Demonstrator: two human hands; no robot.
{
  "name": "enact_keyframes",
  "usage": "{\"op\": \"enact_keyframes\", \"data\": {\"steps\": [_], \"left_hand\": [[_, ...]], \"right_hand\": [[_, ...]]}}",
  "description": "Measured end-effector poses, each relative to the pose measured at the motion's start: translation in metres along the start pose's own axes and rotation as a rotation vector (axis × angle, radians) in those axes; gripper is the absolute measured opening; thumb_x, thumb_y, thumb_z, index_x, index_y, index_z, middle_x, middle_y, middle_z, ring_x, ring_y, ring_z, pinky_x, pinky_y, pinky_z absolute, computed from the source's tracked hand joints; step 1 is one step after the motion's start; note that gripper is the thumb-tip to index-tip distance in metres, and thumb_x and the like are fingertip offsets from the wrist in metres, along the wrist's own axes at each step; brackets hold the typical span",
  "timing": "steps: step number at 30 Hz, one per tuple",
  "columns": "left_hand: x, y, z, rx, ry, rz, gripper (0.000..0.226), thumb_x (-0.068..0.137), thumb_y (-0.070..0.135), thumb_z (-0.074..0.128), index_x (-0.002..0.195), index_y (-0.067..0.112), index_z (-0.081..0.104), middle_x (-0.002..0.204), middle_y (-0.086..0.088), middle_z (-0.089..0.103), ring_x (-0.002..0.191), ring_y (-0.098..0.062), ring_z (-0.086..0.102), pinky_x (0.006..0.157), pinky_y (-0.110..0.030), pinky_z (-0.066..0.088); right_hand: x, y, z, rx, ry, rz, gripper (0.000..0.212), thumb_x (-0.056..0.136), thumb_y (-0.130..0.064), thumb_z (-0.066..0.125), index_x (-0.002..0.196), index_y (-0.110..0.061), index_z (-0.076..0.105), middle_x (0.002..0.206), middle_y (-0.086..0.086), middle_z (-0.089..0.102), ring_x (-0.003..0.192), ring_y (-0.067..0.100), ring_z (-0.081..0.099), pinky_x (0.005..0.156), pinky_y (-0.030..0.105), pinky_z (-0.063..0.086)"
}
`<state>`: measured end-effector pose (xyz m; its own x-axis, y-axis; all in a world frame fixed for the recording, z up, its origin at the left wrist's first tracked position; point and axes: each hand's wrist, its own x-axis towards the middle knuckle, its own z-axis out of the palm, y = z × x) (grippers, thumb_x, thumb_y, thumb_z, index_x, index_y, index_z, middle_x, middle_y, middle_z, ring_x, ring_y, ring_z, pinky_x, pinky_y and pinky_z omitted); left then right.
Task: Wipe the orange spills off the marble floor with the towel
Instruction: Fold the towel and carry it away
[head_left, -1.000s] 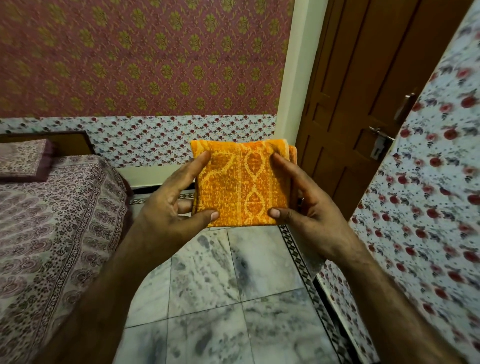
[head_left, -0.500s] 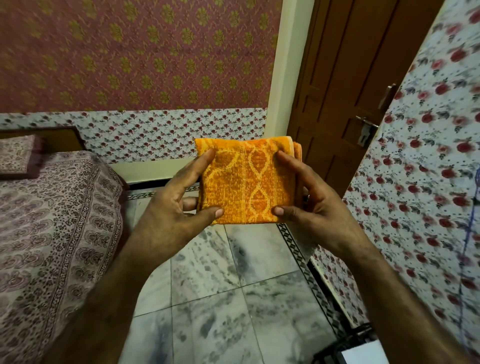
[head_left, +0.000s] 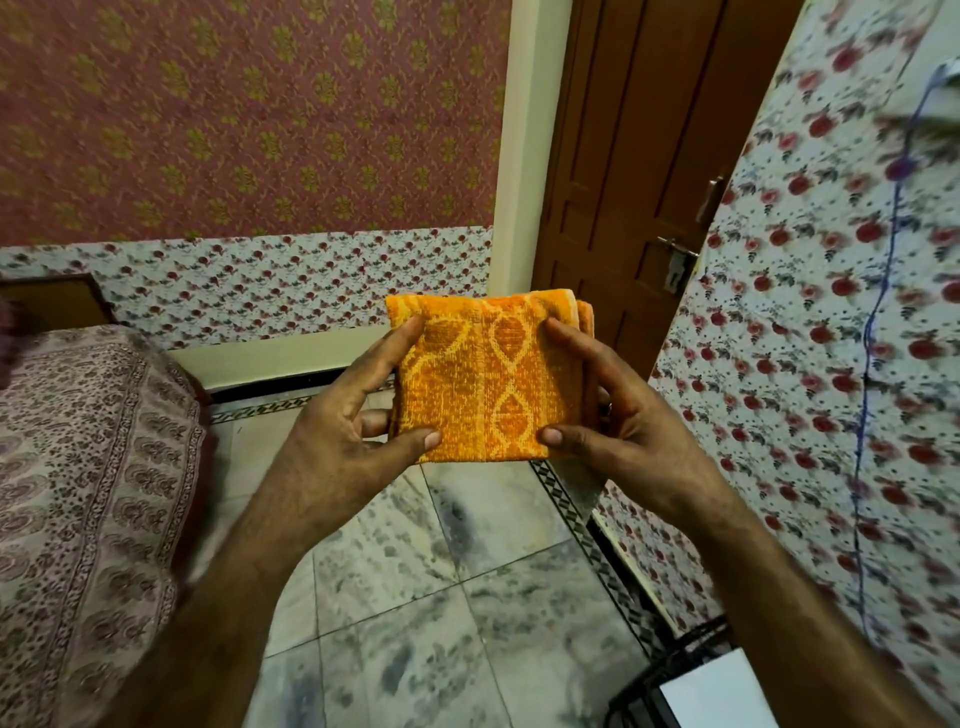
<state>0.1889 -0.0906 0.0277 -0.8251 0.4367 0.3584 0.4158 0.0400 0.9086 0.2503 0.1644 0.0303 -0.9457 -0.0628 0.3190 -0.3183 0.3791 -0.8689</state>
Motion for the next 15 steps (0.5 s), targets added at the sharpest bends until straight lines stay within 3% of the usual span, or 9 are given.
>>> {"op": "enact_keyframes", "data": {"steps": [4, 7, 9, 12, 15], "left_hand": [[0.011, -0.004, 0.014, -0.064, -0.041, -0.027, 0.09, 0.081, -0.006, 0.074, 0.144, 0.049, 0.041, 0.138, 0.043, 0.046, 0.11, -0.011, 0.07, 0.089, -0.038, 0.061], [0.024, -0.007, 0.031, -0.082, -0.088, -0.06, 0.09, 0.081, -0.004, 0.074, 0.143, 0.052, 0.041, 0.14, 0.04, 0.044, 0.11, -0.012, 0.07, 0.09, -0.043, 0.06], [0.035, -0.009, 0.046, -0.09, -0.123, -0.075, 0.09, 0.082, -0.004, 0.074, 0.143, 0.053, 0.041, 0.14, 0.039, 0.045, 0.109, -0.013, 0.071, 0.09, -0.044, 0.06], [0.05, -0.013, 0.069, -0.091, -0.191, -0.09, 0.09, 0.083, -0.004, 0.073, 0.144, 0.052, 0.039, 0.128, 0.043, 0.052, 0.107, -0.014, 0.071, 0.087, -0.039, 0.061], [0.064, -0.016, 0.097, -0.079, -0.258, -0.097, 0.089, 0.083, -0.003, 0.073, 0.143, 0.053, 0.038, 0.119, 0.045, 0.057, 0.105, -0.014, 0.072, 0.084, -0.032, 0.061]], "right_hand": [[-0.007, 0.01, -0.013, -0.016, 0.02, 0.027, 0.084, 0.087, -0.009, 0.073, 0.141, -0.061, 0.036, 0.129, -0.059, 0.034, 0.128, -0.01, 0.046, 0.095, 0.025, 0.057], [-0.015, 0.018, -0.029, -0.026, 0.066, 0.052, 0.083, 0.088, -0.011, 0.073, 0.14, -0.063, 0.034, 0.123, -0.063, 0.032, 0.121, -0.023, 0.043, 0.088, 0.016, 0.056], [-0.023, 0.026, -0.041, -0.018, 0.102, 0.077, 0.085, 0.089, -0.01, 0.072, 0.14, -0.066, 0.035, 0.121, -0.064, 0.031, 0.121, -0.02, 0.044, 0.087, 0.015, 0.056], [-0.036, 0.039, -0.059, 0.021, 0.147, 0.123, 0.085, 0.089, -0.011, 0.072, 0.14, -0.069, 0.035, 0.125, -0.061, 0.032, 0.127, -0.003, 0.047, 0.09, 0.03, 0.06], [-0.049, 0.051, -0.081, 0.015, 0.201, 0.15, 0.084, 0.09, -0.011, 0.071, 0.141, -0.068, 0.035, 0.128, -0.06, 0.031, 0.128, -0.002, 0.045, 0.089, 0.033, 0.061]]}}
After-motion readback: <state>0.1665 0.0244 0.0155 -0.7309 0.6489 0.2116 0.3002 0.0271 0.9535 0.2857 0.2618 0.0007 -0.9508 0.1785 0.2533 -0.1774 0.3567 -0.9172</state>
